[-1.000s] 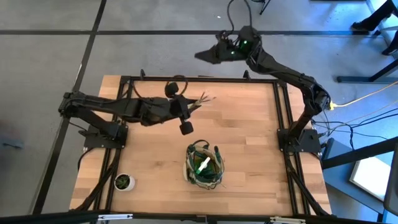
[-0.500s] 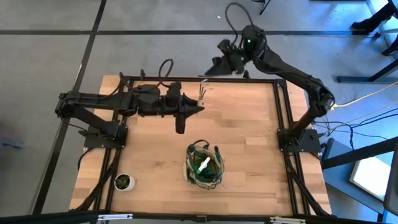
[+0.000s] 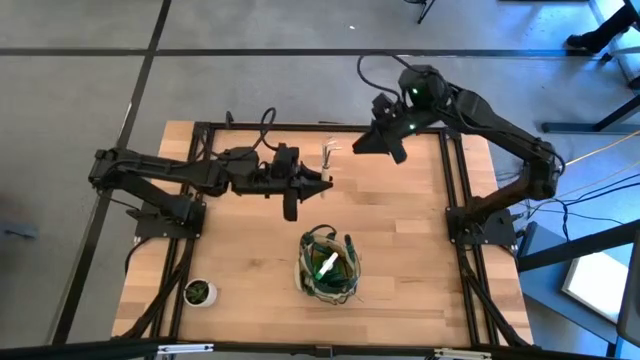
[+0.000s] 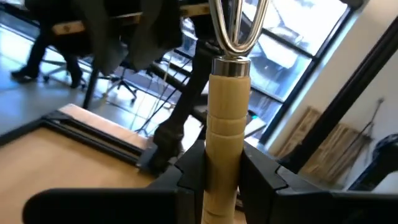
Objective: Pick & Place Garden tools in Gardening bag
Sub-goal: Put the brown hand rake into the gardening bag
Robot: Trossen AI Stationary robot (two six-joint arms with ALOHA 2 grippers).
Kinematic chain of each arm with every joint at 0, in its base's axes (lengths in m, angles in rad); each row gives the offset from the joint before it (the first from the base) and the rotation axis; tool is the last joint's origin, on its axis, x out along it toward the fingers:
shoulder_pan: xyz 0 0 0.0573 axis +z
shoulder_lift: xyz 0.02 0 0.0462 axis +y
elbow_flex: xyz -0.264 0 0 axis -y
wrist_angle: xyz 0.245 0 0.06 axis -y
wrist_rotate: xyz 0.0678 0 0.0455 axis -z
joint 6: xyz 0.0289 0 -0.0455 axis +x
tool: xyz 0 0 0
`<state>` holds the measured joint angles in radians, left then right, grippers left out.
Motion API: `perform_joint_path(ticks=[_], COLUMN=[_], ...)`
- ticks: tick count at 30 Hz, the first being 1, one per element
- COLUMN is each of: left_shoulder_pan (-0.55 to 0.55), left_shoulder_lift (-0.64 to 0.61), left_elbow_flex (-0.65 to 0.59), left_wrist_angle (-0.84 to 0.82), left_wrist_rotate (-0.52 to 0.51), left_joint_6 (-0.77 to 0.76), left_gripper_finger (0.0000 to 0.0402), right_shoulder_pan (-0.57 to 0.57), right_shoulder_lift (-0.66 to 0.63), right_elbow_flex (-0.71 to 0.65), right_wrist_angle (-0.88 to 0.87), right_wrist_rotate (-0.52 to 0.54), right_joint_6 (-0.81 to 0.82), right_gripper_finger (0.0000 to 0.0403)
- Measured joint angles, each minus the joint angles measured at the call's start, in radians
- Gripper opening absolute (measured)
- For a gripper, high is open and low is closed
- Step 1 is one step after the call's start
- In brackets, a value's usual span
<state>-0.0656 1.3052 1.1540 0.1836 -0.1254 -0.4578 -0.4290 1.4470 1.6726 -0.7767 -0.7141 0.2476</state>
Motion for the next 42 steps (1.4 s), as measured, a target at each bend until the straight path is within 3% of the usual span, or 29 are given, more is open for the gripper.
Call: perform_joint_path(ticks=[6,12,17,23,32,42], left_shoulder_pan=[0.015,0.015,0.024,0.029,0.029,0.026], left_shoulder_lift=[0.0,0.0,0.0,0.001,0.006,0.007], left_elbow_flex=[-0.056,-0.071,-0.071,-0.071,-0.071,-0.071], left_wrist_angle=[0.074,0.07,0.076,0.079,0.109,0.163], left_wrist_rotate=[0.071,0.071,0.045,0.059,0.098,0.054], left_joint_6=[-0.073,-0.058,-0.06,-0.08,-0.133,-0.167], left_gripper_finger=[0.0059,0.0059,0.0059,0.0059,0.0059,0.0059], right_shoulder_pan=[0.086,0.209,0.331,0.409,0.511,0.636], right_shoulder_lift=[-0.049,-0.08,-0.117,-0.142,-0.142,-0.156], right_elbow_flex=[-0.008,-0.143,-0.341,-0.506,-0.548,-0.578], right_wrist_angle=[-0.024,0.029,0.291,0.559,0.601,0.619], right_wrist_rotate=[0.132,0.138,0.15,0.25,0.391,0.447], right_joint_6=[0.003,0.052,0.206,0.354,0.381,0.405], right_gripper_finger=[0.0107,0.0093,0.0071,0.0058,0.0042,0.0034])
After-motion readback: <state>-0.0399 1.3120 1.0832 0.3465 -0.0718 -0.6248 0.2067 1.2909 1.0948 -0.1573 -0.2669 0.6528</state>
